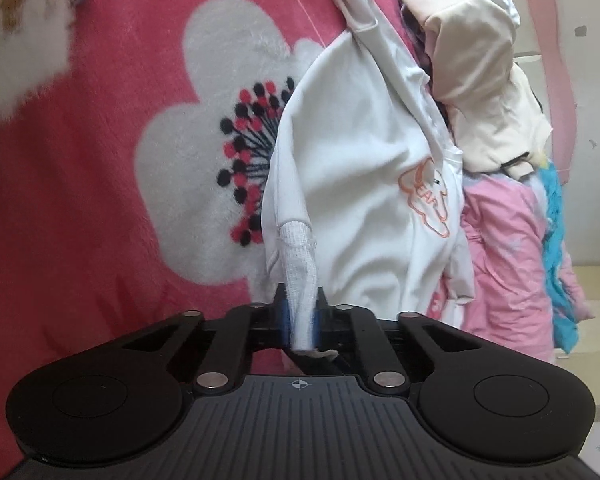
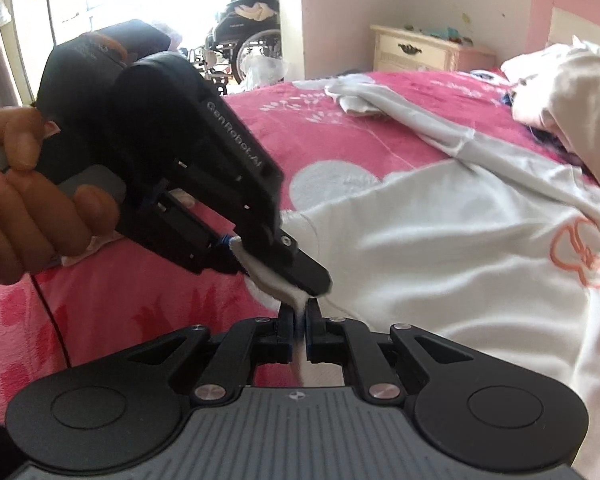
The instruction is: Fold clothes
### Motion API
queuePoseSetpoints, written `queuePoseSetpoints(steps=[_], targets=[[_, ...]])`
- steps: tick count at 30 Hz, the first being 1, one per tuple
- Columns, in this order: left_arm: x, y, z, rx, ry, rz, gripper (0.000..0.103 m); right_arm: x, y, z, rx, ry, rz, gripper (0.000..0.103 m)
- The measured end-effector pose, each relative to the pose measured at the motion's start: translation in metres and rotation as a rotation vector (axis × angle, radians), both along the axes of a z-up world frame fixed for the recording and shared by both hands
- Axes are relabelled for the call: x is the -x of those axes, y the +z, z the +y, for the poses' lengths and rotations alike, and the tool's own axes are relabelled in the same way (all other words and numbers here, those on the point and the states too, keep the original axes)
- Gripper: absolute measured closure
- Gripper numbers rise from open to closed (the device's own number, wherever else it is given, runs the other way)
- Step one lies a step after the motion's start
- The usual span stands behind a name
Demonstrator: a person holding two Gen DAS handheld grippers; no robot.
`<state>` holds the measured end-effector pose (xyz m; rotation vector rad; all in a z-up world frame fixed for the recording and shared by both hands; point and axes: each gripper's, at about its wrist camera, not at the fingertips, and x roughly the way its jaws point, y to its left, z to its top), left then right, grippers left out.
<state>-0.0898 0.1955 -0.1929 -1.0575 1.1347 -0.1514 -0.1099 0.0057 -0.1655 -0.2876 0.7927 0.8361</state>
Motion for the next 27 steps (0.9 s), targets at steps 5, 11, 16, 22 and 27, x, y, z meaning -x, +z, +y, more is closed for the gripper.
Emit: queuePoseSetpoints(steps=[5, 11, 16, 22, 27], targets=[[0.004, -0.004, 0.008, -0.015, 0.048, 0.021, 0.098, 0.007, 0.025, -0.054, 0.066, -0.116, -0.014, 0.059], [0.004, -0.006, 0.008, -0.075, 0.059, 0.040, 0.098, 0.006, 0.024, -0.115, 0.254, -0.330, 0.124, 0.050], [0.007, -0.001, 0.010, -0.108, 0.105, 0.021, 0.098, 0.017, 0.011, -0.125, 0.334, -0.379, 0.208, 0.050], [0.005, 0.003, 0.014, -0.122, 0.124, 0.003, 0.098, 0.011, 0.007, -0.133, 0.312, -0.421, 0.257, 0.076], [0.004, 0.001, 0.014, -0.156, 0.120, 0.002, 0.098, 0.001, 0.036, -0.173, 0.127, -0.527, 0.335, 0.088]])
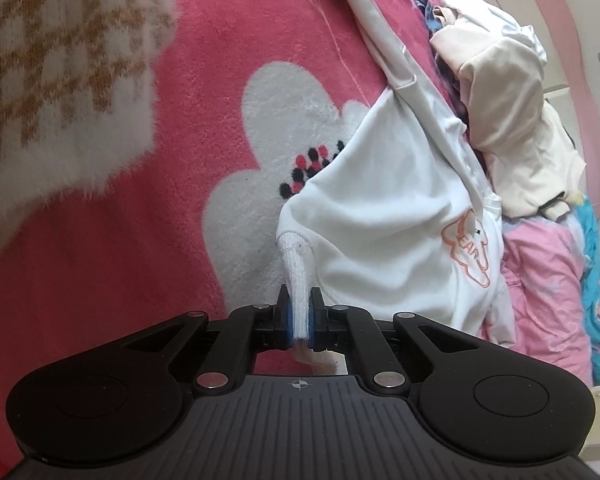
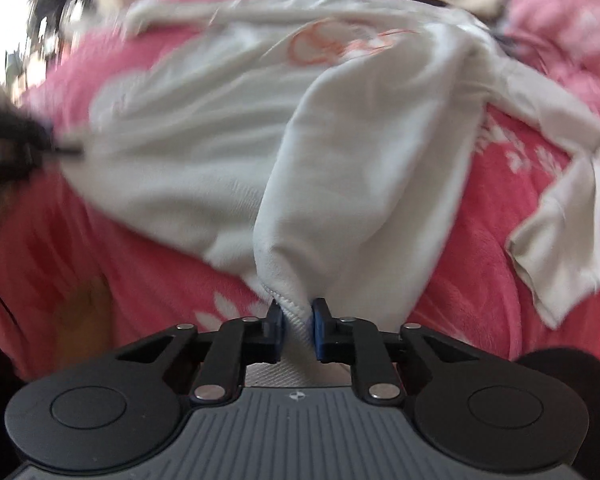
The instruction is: Fold clothes
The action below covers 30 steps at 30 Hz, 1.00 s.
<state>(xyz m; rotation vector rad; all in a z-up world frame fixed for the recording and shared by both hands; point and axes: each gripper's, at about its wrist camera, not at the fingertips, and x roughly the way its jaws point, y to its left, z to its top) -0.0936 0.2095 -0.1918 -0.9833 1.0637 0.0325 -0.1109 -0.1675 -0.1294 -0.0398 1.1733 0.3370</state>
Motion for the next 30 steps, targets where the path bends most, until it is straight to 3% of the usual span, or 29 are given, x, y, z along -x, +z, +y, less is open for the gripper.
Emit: queuePoseSetpoints(steps=[6, 12, 18, 21, 25, 27, 30], targets=[[-0.003, -0.002, -0.001, -0.014, -0.002, 0.008, 0.098, -0.022, 0.025, -0.074, -0.301, -0.247, 0.046, 0.089], [-0.004, -0.003, 0.000, -0.021, -0.009, 0.015, 0.098, -0.049, 0.006, -0.135, -0.565, -0.489, 0.136, 0.089], [-0.006, -0.005, 0.001, -0.043, -0.012, 0.035, 0.098, -0.049, -0.013, -0.131, -0.585, -0.473, 0.218, 0.085], [-0.007, -0.006, 0.001, -0.050, -0.011, 0.040, 0.098, -0.046, -0.012, -0.120, -0.527, -0.366, 0.271, 0.070], [-0.006, -0.006, 0.001, -0.058, -0.010, 0.043, 0.098, -0.042, 0.009, -0.112, -0.478, -0.277, 0.212, 0.063], [-0.007, -0.006, 0.001, -0.060, -0.008, 0.046, 0.098, -0.045, 0.016, -0.120, -0.521, -0.310, 0.174, 0.060], [-0.007, -0.007, 0.001, -0.061, -0.004, 0.049, 0.098, -0.060, 0.019, -0.127, -0.469, -0.371, 0.115, 0.060]])
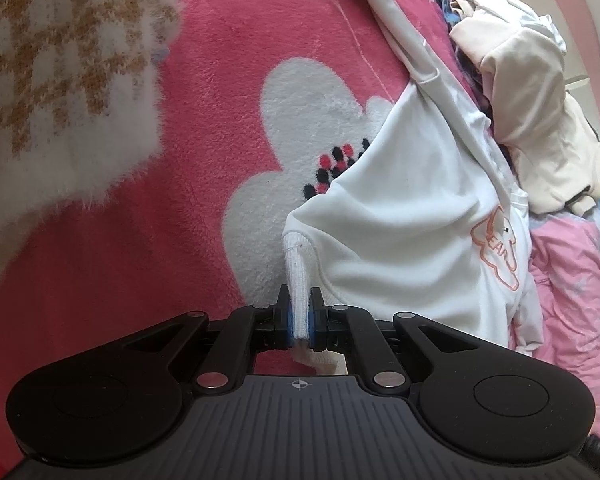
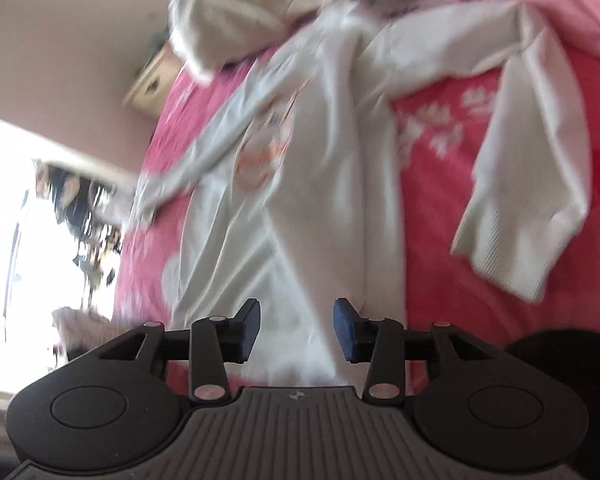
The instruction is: Fold clothes
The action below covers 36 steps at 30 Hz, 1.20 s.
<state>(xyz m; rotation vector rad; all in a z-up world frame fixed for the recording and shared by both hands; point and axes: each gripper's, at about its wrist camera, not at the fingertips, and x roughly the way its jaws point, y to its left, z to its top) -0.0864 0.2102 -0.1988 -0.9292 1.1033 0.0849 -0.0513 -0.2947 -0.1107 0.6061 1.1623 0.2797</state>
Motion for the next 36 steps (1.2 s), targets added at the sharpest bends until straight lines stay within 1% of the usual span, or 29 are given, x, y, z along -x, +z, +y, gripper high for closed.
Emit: queuePoseSetpoints(steps=[1, 3, 5, 7, 11, 13, 15, 16, 17, 19, 20, 21, 24, 27, 29, 31, 33, 36], targets=[[0.000, 0.000, 0.000, -0.001, 0.000, 0.001, 0.098, -0.005, 0.001, -0.002, 0.026, -0.022, -0.010, 0.060], [0.000, -0.001, -0.001, -0.003, -0.002, 0.004, 0.098, -0.018, -0.004, 0.003, 0.109, -0.028, -0.025, 0.060], [-0.001, -0.002, 0.000, -0.004, -0.004, 0.005, 0.098, -0.036, -0.016, 0.014, 0.175, -0.017, -0.027, 0.063], [-0.001, -0.002, 0.001, -0.003, -0.005, 0.005, 0.098, -0.055, -0.029, 0.024, 0.218, -0.012, -0.017, 0.064], [-0.002, -0.003, 0.001, -0.007, -0.009, 0.010, 0.098, -0.090, -0.051, 0.034, 0.266, -0.038, -0.010, 0.064], [-0.003, -0.004, 0.001, -0.009, -0.011, 0.012, 0.098, -0.107, -0.064, 0.039, 0.285, -0.042, 0.009, 0.064], [-0.003, -0.005, 0.001, -0.010, -0.012, 0.014, 0.098, -0.116, -0.079, 0.042, 0.275, -0.032, 0.041, 0.066], [-0.003, -0.005, 0.001, -0.012, -0.013, 0.014, 0.098, -0.117, -0.082, 0.044, 0.279, -0.025, 0.039, 0.072], [-0.004, -0.005, 0.001, -0.013, -0.014, 0.014, 0.098, -0.117, -0.083, 0.045, 0.290, -0.017, 0.030, 0.077], [-0.004, -0.005, 0.000, -0.014, -0.013, 0.016, 0.098, -0.115, -0.080, 0.042, 0.292, -0.021, 0.013, 0.097], [-0.004, -0.005, 0.001, -0.014, -0.012, 0.017, 0.098, -0.113, -0.076, 0.039, 0.291, -0.031, 0.001, 0.102], [-0.004, -0.005, 0.001, -0.014, -0.011, 0.018, 0.098, -0.111, -0.072, 0.035, 0.288, -0.044, -0.011, 0.101], [-0.004, -0.005, 0.001, -0.012, -0.008, 0.023, 0.098, -0.108, -0.054, 0.022, 0.343, -0.089, -0.081, 0.101], [-0.005, -0.004, 0.001, -0.010, -0.006, 0.027, 0.098, -0.115, -0.041, 0.007, 0.382, -0.132, -0.126, 0.101], [-0.005, -0.005, 0.001, -0.011, -0.006, 0.029, 0.098, -0.121, -0.036, 0.000, 0.378, -0.140, -0.149, 0.102], [-0.005, -0.005, 0.001, -0.012, -0.006, 0.030, 0.098, -0.128, -0.034, 0.001, 0.393, -0.132, -0.179, 0.102], [-0.005, -0.006, 0.001, -0.013, -0.007, 0.032, 0.098, -0.136, -0.036, 0.009, 0.443, -0.107, -0.217, 0.102], [-0.006, -0.007, 0.001, -0.014, -0.008, 0.036, 0.098, -0.146, -0.052, 0.025, 0.527, -0.065, -0.237, 0.101]])
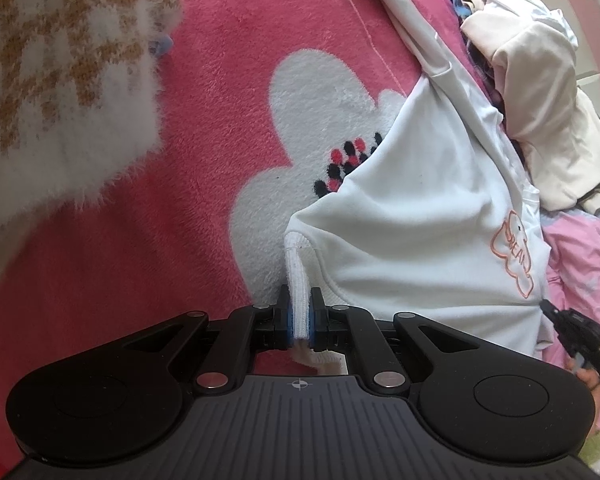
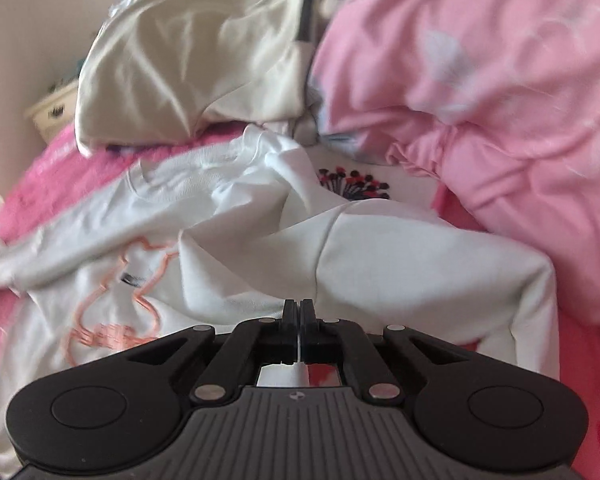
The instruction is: Fold clothes
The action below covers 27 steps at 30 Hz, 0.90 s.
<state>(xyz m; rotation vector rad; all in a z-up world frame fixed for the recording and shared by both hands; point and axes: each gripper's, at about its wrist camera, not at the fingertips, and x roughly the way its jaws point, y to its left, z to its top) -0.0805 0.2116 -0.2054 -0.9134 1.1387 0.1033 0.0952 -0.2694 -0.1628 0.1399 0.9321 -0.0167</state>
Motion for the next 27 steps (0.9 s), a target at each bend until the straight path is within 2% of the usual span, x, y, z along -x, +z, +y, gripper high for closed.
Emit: queuePoseSetpoints(steps=[2, 4, 5, 8, 10, 13, 14, 16, 20, 23, 27], targets=[[-0.001, 0.000, 0.000, 0.000, -0.001, 0.003, 0.098, -0.006, -0.014, 0.005, 0.053, 0.006, 0.008, 0.100], [-0.002, -0.001, 0.001, 0.000, -0.006, 0.004, 0.098, -0.006, -0.018, -0.002, 0.081, -0.027, 0.003, 0.080], [-0.002, -0.001, 0.001, -0.001, -0.010, 0.003, 0.098, -0.005, -0.016, -0.008, 0.086, -0.064, 0.005, 0.074], [-0.002, -0.001, 0.001, -0.005, -0.021, -0.001, 0.097, 0.006, -0.004, -0.036, -0.011, -0.150, 0.008, 0.073], [-0.002, -0.002, 0.001, -0.007, -0.029, -0.003, 0.097, 0.016, 0.008, -0.051, -0.089, -0.151, 0.031, 0.070], [-0.002, -0.002, 0.001, -0.009, -0.036, -0.005, 0.097, 0.036, 0.019, -0.059, -0.228, -0.049, 0.160, 0.051], [-0.003, -0.002, 0.001, -0.009, -0.038, -0.006, 0.096, 0.043, 0.019, -0.059, -0.272, -0.006, 0.213, 0.048], [-0.003, -0.002, 0.001, -0.009, -0.041, -0.006, 0.095, 0.056, 0.013, -0.056, -0.335, 0.062, 0.343, 0.047], [-0.003, -0.002, 0.001, -0.012, -0.044, -0.008, 0.095, 0.075, -0.006, -0.046, -0.337, 0.100, 0.548, 0.047], [-0.001, -0.002, 0.001, -0.018, -0.041, -0.016, 0.095, 0.079, -0.023, -0.034, -0.332, 0.122, 0.650, 0.047], [0.002, -0.002, -0.001, -0.026, -0.036, -0.031, 0.097, 0.084, -0.040, -0.017, -0.340, 0.156, 0.716, 0.049]])
